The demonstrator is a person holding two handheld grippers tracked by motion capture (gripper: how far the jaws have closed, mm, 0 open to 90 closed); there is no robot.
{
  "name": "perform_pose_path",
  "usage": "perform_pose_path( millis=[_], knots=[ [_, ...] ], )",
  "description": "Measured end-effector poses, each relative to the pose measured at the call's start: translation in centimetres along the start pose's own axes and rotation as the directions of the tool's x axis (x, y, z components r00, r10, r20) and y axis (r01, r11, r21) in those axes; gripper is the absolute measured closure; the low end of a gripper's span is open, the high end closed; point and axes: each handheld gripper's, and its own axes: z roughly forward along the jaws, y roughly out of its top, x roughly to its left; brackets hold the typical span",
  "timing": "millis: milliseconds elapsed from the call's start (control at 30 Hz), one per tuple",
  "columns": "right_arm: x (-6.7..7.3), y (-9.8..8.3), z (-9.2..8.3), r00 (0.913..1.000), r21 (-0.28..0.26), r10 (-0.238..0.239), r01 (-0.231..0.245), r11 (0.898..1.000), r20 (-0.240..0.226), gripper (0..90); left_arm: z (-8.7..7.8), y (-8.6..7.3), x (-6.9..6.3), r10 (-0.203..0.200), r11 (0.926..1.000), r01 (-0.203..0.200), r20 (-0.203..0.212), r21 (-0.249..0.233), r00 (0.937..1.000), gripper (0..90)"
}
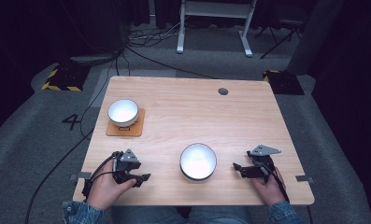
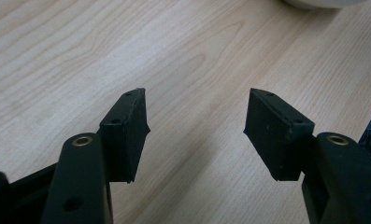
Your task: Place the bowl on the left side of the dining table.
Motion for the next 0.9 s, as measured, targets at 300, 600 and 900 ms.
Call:
perform_pose_path(
  millis=[300,600,900],
  knots=[
    [0.0,0.0,0.0,1.0,0.0,-0.002,0.002,1.0,-0.001,16.1,1.9,-0.4,-0.7,0.05,0.998,-0.05,-0.002,0.037,0.9987,35.5],
    [0.0,0.0,0.0,1.0,0.001,0.0,0.0,1.0,-0.003,16.2,2.5,-1.1,-1.5,0.055,0.9983,-0.055,-0.006,-0.021,0.9985,24.6],
    [0.0,0.0,0.0,1.0,0.002,-0.002,0.002,1.0,-0.004,16.1,3.7,-1.8,-2.0,0.139,0.9851,-0.143,-0.054,-0.095,0.9888,12.9]
  ],
)
